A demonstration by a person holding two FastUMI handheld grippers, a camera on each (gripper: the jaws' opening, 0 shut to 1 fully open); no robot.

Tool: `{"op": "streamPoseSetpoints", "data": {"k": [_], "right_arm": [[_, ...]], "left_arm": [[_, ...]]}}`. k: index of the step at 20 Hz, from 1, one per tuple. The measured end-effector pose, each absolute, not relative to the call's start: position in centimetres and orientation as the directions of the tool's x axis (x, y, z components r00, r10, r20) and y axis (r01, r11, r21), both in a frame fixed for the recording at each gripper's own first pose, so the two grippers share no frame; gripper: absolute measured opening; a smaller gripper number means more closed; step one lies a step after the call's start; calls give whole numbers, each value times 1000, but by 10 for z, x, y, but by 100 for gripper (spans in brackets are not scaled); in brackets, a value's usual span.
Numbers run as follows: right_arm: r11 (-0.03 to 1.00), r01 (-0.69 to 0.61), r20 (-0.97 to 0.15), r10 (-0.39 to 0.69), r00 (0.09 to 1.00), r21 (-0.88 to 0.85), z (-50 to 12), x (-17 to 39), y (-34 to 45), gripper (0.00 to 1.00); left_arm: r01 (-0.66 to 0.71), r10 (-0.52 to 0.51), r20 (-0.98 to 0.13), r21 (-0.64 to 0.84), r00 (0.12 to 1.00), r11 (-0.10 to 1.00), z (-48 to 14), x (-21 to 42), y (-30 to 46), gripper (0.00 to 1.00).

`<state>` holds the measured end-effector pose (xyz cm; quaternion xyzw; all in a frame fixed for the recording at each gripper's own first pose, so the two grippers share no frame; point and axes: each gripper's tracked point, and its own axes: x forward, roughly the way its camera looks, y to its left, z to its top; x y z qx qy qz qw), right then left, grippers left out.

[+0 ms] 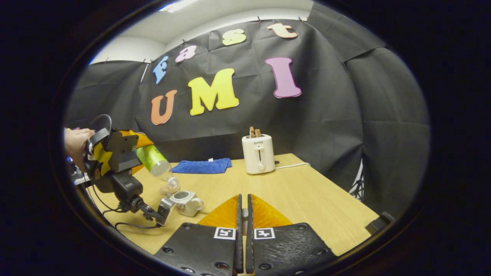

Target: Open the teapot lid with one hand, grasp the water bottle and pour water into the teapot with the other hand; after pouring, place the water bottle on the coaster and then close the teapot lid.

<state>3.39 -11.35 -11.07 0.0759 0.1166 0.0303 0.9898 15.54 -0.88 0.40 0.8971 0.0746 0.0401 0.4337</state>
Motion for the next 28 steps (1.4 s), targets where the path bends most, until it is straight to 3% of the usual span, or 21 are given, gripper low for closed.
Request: {"op": "streamPoseSetpoints", "data": {"k": [10,16,17,24,28], "right_arm": [[986,-39,-221,74,973,160,-110,32,-117,3],[987,-37,-217,71,973,158,-107,30,-117,2],[987,-37,-215,70,974,157,-106,31,-116,2],[987,-42,-200,74,977,158,-96,32,-106,0],[985,-54,-194,85,977,162,-89,32,-96,2]], "left_arm": [[74,145,27,758,989,-648,13,160,-15,73],[74,156,18,823,988,-563,14,163,-8,73],[81,162,8,842,987,-533,11,163,-5,70],[87,179,-38,957,983,-277,1,156,12,72],[196,207,-210,977,956,89,-36,146,31,72]]}}
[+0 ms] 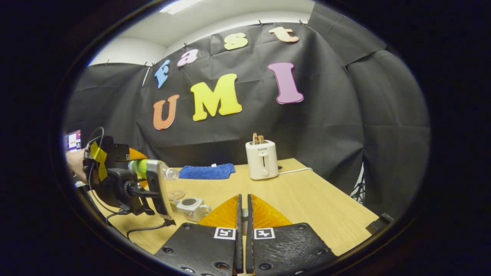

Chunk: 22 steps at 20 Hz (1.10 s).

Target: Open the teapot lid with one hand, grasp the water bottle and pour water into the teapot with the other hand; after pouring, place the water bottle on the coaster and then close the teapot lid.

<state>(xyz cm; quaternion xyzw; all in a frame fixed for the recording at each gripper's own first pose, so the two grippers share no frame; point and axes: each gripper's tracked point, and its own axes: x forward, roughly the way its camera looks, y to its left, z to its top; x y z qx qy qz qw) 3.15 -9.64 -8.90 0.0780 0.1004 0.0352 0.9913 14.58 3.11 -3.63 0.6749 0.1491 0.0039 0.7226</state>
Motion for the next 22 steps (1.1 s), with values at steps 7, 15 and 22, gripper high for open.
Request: {"op": "streamPoseSetpoints", "data": {"k": [7,15,22], "right_arm": [[987,-63,-175,89,980,149,-73,28,-89,2],[986,-78,-168,103,980,150,-67,28,-71,0],[986,-74,-170,99,981,146,-68,29,-59,2]], "left_arm": [[172,150,-319,785,936,595,-69,126,46,73],[85,31,-254,435,967,896,-63,102,34,74],[3,10,-128,103,992,995,-36,111,31,74]]}}
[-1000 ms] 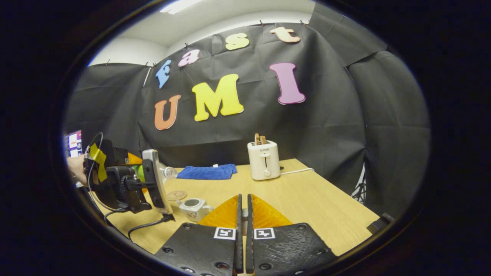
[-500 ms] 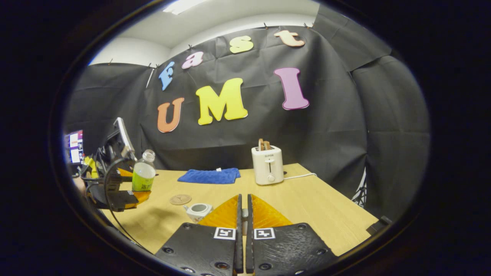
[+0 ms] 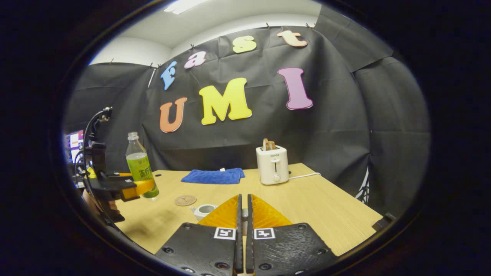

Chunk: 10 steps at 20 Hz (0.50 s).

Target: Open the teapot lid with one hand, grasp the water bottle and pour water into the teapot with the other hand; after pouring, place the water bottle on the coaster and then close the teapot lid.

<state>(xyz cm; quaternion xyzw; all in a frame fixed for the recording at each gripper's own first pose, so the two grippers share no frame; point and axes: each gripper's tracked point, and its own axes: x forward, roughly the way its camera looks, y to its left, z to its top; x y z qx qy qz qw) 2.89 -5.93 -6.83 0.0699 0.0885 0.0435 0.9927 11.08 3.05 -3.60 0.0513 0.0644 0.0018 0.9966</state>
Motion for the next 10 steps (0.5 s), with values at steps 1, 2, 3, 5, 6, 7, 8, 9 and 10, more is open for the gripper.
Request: {"op": "streamPoseSetpoints", "data": {"k": [1,2,3,5,6,7,8,9,10], "right_arm": [[987,-72,-170,97,981,146,-69,30,-59,2],[986,-72,-172,98,980,149,-70,31,-58,2],[986,-74,-176,100,979,150,-72,31,-57,0],[986,-74,-179,101,979,150,-74,33,-55,2],[986,-74,-183,101,978,150,-76,33,-53,2],[986,-75,-189,103,977,150,-78,34,-53,2],[986,-75,-194,103,976,148,-82,34,-53,2],[986,-73,-197,102,975,147,-83,35,-53,2],[987,-71,-199,100,975,148,-85,37,-54,3]], "left_arm": [[4,7,-119,91,993,996,-32,114,33,74],[1,8,-105,79,994,997,-28,118,33,74],[3,3,-95,66,995,998,-25,121,35,74],[0,2,-79,32,997,999,-20,129,36,74],[3,-2,-77,12,997,1000,-20,135,36,74],[8,-8,-79,-4,997,1000,-21,142,36,74],[9,-11,-86,-15,996,1000,-24,149,35,74],[15,-16,-93,-16,996,1000,-26,154,35,74],[15,-16,-96,-15,995,1000,-26,160,36,74]]}}
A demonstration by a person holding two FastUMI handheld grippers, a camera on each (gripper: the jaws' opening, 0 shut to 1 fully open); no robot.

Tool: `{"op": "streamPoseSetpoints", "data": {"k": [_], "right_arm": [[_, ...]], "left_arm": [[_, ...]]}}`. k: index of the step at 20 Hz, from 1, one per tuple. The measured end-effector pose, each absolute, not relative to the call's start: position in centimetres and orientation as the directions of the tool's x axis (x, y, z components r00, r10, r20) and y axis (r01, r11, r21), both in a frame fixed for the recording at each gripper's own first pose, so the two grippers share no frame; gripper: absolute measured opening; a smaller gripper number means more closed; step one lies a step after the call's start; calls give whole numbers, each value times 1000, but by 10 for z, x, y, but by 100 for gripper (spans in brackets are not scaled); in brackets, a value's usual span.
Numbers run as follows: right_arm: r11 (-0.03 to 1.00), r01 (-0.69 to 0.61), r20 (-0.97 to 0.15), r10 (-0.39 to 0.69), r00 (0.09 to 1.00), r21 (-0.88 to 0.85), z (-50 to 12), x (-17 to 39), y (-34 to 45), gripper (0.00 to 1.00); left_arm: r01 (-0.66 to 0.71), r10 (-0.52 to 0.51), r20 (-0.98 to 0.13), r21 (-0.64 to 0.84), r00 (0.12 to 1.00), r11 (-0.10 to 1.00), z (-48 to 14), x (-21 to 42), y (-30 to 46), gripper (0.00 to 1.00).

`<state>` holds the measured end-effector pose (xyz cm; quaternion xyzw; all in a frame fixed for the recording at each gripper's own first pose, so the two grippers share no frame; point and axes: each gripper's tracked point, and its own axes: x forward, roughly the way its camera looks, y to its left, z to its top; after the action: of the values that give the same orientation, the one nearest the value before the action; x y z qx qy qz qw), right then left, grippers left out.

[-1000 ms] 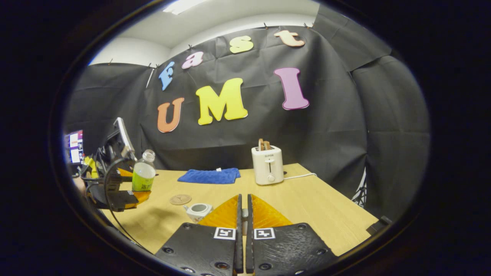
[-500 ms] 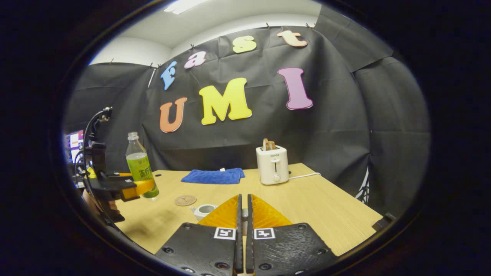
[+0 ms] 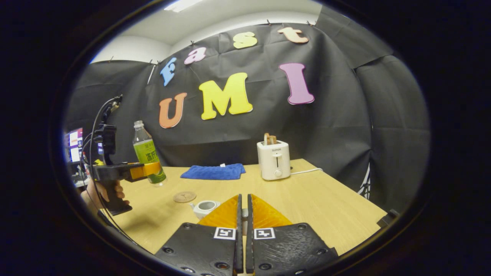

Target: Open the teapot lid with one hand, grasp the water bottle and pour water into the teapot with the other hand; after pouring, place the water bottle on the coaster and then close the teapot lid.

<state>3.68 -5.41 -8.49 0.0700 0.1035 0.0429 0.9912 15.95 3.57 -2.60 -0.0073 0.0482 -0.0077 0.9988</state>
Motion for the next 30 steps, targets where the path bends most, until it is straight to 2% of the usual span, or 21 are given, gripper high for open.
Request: {"op": "streamPoseSetpoints", "data": {"k": [16,30], "right_arm": [[987,-45,-248,82,965,152,-106,57,-61,2],[987,-54,-257,91,962,149,-110,60,-56,2]], "left_arm": [[58,-63,-250,-30,966,998,-96,231,29,76],[74,-77,-329,-20,941,997,-120,237,28,81]]}}
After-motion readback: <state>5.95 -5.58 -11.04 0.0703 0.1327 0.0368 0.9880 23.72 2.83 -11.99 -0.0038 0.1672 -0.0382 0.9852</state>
